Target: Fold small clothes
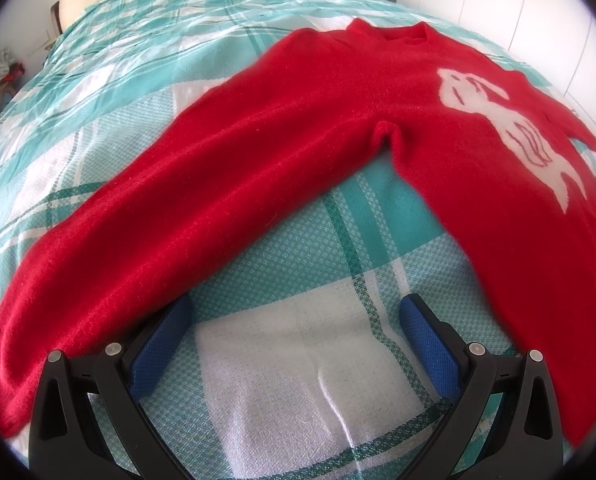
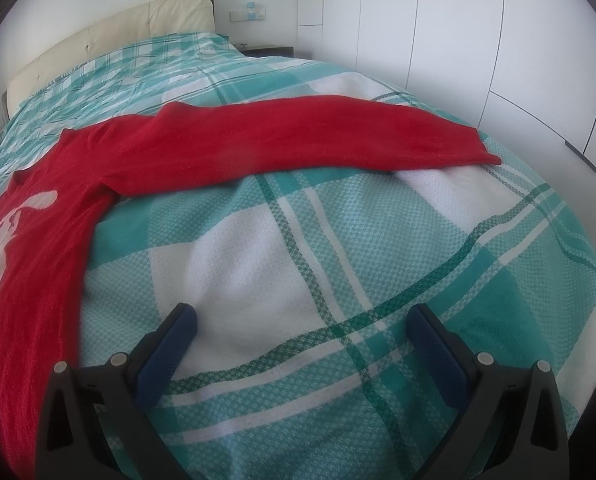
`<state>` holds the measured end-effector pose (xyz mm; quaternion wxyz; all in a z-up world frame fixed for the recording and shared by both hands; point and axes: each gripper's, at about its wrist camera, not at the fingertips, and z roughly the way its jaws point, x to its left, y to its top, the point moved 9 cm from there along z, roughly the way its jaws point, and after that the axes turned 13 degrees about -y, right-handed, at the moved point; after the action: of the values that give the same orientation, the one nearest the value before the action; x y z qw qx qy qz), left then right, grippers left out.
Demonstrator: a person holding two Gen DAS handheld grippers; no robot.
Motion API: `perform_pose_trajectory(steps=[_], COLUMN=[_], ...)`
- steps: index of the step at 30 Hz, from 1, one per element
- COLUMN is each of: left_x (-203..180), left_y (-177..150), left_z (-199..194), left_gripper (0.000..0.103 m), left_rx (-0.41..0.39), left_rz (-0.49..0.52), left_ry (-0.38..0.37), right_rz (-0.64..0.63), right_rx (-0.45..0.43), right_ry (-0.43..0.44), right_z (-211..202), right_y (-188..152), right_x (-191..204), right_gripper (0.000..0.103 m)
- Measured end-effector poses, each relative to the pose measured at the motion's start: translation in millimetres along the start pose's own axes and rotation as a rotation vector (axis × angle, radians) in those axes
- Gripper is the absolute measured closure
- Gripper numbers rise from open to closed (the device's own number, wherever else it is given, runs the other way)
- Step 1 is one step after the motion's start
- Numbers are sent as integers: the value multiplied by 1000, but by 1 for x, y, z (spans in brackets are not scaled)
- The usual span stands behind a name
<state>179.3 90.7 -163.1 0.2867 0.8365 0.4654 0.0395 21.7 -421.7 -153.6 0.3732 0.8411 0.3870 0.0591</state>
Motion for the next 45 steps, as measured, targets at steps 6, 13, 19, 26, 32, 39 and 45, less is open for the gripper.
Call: perform_pose_trajectory(steps=[6, 13, 19, 26, 32, 39, 45], left_x=[-1, -2, -2, 0, -13, -81, -94], left_y=[0, -1, -1, 1, 0, 35, 53], left_z=[0, 0, 0, 1, -39, -146, -174], left_gripper=[0, 0, 0, 0, 0, 0, 0], left_rx=[-6, -8, -21, -17, -101, -376, -480], left_rz=[8, 11, 8, -18, -105, -219, -366], left_ry=[11, 15, 10, -4, 121, 63, 203], right_rz=[5, 8, 10, 30, 112, 232, 479], right_rx=[2, 5, 5, -9, -122, -180, 65], right_ry=[13, 19, 34, 92, 214, 471, 586], right_z=[0, 0, 2, -7, -51, -79, -4], right_y=[0, 0, 0, -1, 16, 83, 130], right_x=[-1, -2, -3, -5, -38, -110, -177], right_gripper=[0, 0, 0, 0, 0, 0, 0])
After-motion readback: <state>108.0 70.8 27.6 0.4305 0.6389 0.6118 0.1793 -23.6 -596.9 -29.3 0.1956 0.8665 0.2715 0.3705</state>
